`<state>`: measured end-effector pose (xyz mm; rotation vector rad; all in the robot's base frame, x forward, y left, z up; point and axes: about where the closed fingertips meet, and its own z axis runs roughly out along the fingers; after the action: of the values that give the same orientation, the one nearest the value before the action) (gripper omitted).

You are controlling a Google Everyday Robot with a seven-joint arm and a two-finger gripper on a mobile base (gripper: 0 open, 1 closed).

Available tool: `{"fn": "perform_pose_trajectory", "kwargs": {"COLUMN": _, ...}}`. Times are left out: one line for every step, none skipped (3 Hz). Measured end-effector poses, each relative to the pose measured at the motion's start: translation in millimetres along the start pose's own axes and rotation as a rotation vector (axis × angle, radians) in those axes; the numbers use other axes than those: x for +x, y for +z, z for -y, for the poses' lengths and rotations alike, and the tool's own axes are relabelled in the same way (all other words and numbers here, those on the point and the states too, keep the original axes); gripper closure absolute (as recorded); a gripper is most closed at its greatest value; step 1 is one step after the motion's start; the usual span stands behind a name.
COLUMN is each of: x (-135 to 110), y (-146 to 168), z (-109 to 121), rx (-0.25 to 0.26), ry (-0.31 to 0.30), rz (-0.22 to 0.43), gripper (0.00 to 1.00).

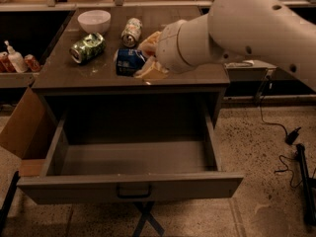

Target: Pick pepsi can from top drawer and place on counter

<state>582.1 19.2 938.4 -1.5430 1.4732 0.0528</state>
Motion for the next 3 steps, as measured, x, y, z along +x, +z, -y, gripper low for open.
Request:
{"fn": "perform_pose_trajectory", "kwargs": {"x": 10, "y": 0, "z": 23, "rx": 0.030, "ry": 0.048, "rz": 0.005, "gripper": 1.00}}
{"fn": "perform_pose_trajectory", "kwargs": {"x": 29, "y": 9, "z": 45, "rx": 0.041, "ry": 0.112, "rz": -0.001, "gripper": 1.00}}
{"fn": "perform_pose_trajectory", "kwargs": {"x": 53, "y": 19, "z": 61, "rx": 0.048, "ry": 0.178, "rz": -0.011, "gripper": 1.00}}
